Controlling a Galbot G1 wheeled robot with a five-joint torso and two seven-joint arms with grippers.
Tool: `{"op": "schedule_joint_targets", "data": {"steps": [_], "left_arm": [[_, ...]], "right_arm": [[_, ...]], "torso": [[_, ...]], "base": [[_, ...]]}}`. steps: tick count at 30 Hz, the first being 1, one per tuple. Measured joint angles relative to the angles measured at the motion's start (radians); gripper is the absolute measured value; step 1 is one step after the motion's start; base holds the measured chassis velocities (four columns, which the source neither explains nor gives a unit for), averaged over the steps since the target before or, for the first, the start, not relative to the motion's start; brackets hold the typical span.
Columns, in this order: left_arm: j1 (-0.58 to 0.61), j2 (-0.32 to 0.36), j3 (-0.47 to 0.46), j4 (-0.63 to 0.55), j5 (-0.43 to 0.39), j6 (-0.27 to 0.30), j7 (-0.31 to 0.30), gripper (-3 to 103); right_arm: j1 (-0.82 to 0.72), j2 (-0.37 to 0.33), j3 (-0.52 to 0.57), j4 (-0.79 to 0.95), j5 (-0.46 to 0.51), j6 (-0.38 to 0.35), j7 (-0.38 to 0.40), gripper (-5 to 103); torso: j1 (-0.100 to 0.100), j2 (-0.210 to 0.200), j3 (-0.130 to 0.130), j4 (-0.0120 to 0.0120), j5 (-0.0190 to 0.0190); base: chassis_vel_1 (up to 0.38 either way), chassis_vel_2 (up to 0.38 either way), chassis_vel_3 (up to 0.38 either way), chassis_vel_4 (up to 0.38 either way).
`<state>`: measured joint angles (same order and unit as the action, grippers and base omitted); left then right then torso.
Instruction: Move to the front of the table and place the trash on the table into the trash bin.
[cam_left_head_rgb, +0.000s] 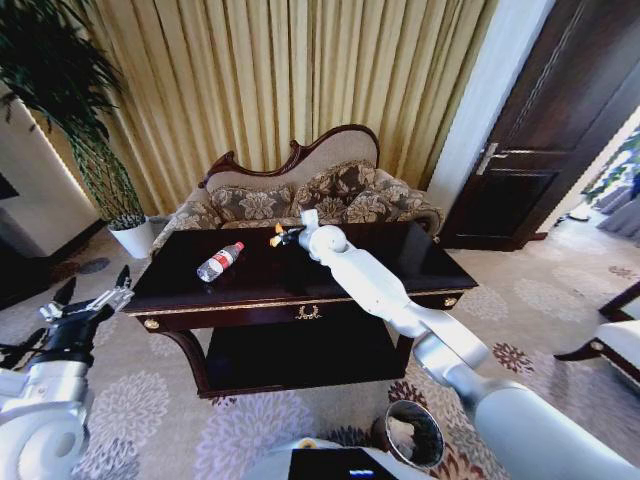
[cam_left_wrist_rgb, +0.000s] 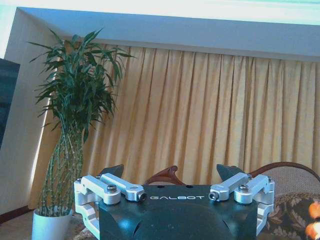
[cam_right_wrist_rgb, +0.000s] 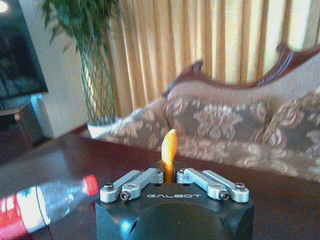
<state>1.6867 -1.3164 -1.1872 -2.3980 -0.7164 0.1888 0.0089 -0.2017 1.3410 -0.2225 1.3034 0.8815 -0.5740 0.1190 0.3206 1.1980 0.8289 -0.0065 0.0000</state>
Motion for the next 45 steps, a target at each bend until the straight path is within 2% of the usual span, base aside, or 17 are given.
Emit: {"op": "schedule_joint_targets", "data": {"steps": [7, 9, 11, 12, 16, 18, 25, 39, 45], "left_arm": [[-0.015, 0.013, 0.011, 0.013, 0.001, -0.001, 0.001, 100], [-0.025, 0.029, 0.024, 0.035, 0.003, -0.001, 0.001, 100], [-0.030, 0.033, 0.029, 0.044, 0.004, -0.001, 0.001, 100], [-0.039, 0.040, 0.040, 0.058, 0.006, -0.001, 0.001, 100], [-0.047, 0.048, 0.056, 0.073, 0.010, -0.002, 0.002, 100], [-0.056, 0.050, 0.083, 0.086, 0.023, -0.010, 0.009, 100], [-0.070, 0.053, 0.128, 0.106, 0.041, -0.017, 0.012, 100], [-0.061, 0.080, 0.119, 0.112, 0.034, -0.019, 0.012, 100], [-0.063, 0.083, 0.122, 0.119, 0.034, -0.025, 0.019, 100]], "right_arm": [[-0.082, -0.085, 0.114, 0.168, -0.005, 0.035, 0.000, 7], [-0.160, -0.146, 0.200, 0.267, -0.055, 0.058, 0.000, 7], [-0.191, -0.163, 0.227, 0.290, -0.083, 0.068, 0.000, 7], [-0.250, -0.196, 0.290, 0.330, -0.126, 0.086, 0.000, 7], [-0.332, -0.235, 0.374, 0.372, -0.172, 0.117, 0.000, 7], [-0.423, -0.253, 0.453, 0.399, -0.254, 0.165, 0.000, 7], [-0.598, -0.260, 0.567, 0.485, -0.346, 0.213, 0.000, 7], [-0.765, -0.247, 0.728, 0.623, -0.349, 0.240, 0.000, 7], [-0.812, -0.247, 0.759, 0.660, -0.345, 0.248, 0.000, 7]], "torso": [[0.000, 0.000, 0.000, 0.0000, 0.0001], [0.000, 0.000, 0.000, -0.0001, 0.0002], [0.000, 0.000, 0.000, -0.0003, 0.0001], [0.000, 0.000, 0.000, -0.0004, 0.0004], [0.000, 0.000, 0.000, -0.0005, 0.0003], [0.000, 0.000, 0.000, -0.0003, 0.0005], [0.000, 0.000, 0.000, -0.0001, 0.0000], [0.000, 0.000, 0.000, 0.0001, 0.0000], [0.000, 0.000, 0.000, -0.0002, -0.0001]], "base": [[0.000, 0.000, 0.000, 0.000], [0.000, 0.000, 0.000, 0.000], [0.000, 0.000, 0.000, 0.000], [0.000, 0.000, 0.000, 0.000], [0.000, 0.000, 0.000, 0.000], [0.000, 0.000, 0.000, 0.000], [0.000, 0.000, 0.000, 0.000], [0.000, 0.000, 0.000, 0.000], [0.057, -0.062, -0.059, 0.065]]}}
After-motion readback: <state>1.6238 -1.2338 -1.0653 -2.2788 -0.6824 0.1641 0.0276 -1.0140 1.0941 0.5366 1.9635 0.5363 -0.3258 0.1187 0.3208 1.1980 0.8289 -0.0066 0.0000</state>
